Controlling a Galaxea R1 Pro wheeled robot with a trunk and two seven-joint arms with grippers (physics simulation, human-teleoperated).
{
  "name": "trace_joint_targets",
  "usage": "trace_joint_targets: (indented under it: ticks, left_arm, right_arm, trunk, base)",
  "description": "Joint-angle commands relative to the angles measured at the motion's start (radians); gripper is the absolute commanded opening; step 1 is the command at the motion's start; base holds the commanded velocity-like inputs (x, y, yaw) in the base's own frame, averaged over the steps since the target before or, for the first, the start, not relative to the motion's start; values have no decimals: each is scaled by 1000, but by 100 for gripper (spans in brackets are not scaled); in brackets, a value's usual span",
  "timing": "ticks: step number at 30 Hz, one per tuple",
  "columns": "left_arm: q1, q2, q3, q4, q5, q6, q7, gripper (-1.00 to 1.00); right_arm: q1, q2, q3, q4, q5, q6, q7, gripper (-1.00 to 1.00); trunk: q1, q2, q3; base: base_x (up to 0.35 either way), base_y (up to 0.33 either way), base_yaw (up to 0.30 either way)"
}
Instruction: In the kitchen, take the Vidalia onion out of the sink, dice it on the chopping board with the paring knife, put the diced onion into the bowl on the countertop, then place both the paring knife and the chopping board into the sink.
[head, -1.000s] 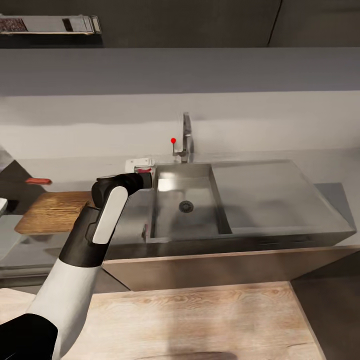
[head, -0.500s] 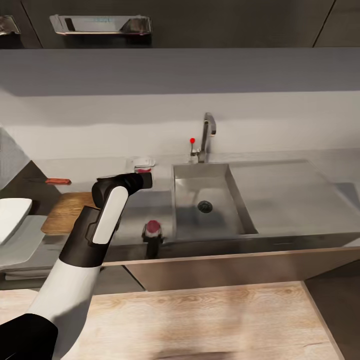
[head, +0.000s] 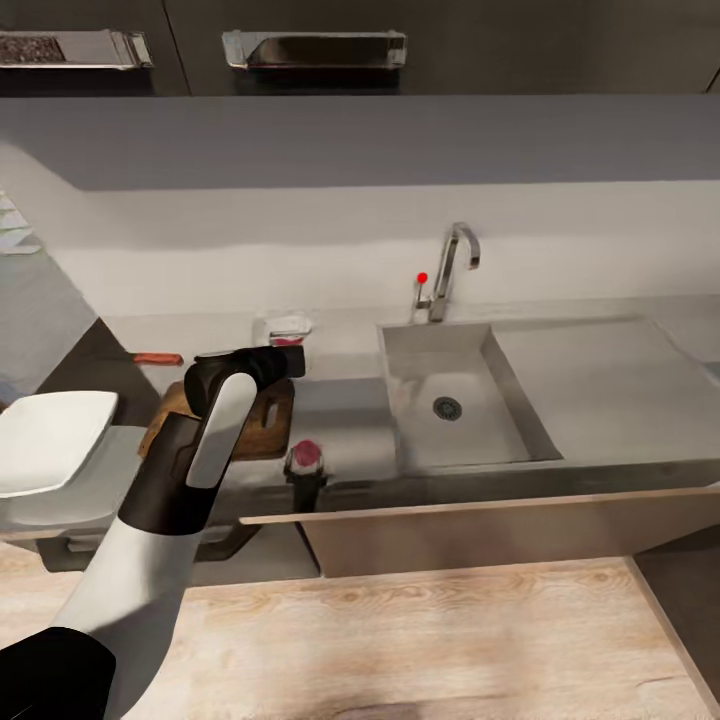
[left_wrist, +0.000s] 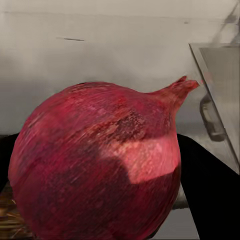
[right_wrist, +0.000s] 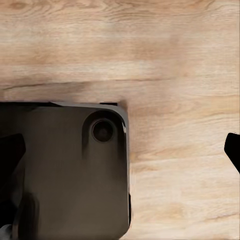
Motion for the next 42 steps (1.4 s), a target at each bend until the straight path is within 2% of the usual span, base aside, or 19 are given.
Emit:
trace_joint_targets:
  ticks: [1,11,14,18,23,40,41,42]
  left_arm:
    - [-1,0,-1,-1,9,2,10,-100]
    - [-1,0,-1,0,8,1,10,-100]
    - [-1,1,-1,1,7,0,10,-100]
    - [-1,19,-1,1,7,1,10,-100]
    - [-1,27,-1,1,7,1,10,-100]
    - [15,30,-1,15,7,2,10,-100]
    - [17,34,-1,17,7,2,10,-100]
    - [21,54,-2,19,7,2,10,-100]
  right_arm:
    - [0,0,-3,0,11,-2,-8,100]
    - [0,0,-3,0,10,-1,-8,100]
    - [0,0,-3,0,10,-1,-8,100]
    - [0,0,-3,0,10,-1,-8,100]
    - [0,0,-3,0,11,-1,-8,100]
    - [0,-1,-3,0,12,-2,-6,100]
    - [0,-1,-3,0,12,-1,-6,100]
    - [0,-1,-3,0,12,-1,-6,100]
  trunk:
    - [0,-2,-2]
    - [0,-2,-2]
    - [0,-2,-2]
    - [0,-2,-2]
    - [0,-2,-2]
    - [0,-2,-2]
    - [0,-2,-2]
    - [0,-2,-2]
  base:
    - [-152,276,0]
    - [-135,272,0]
    - [109,280,0]
    - [238,245,0]
    - [256,224,0]
    - [24,21,0]
    - [0,0,0]
    - [0,0,0]
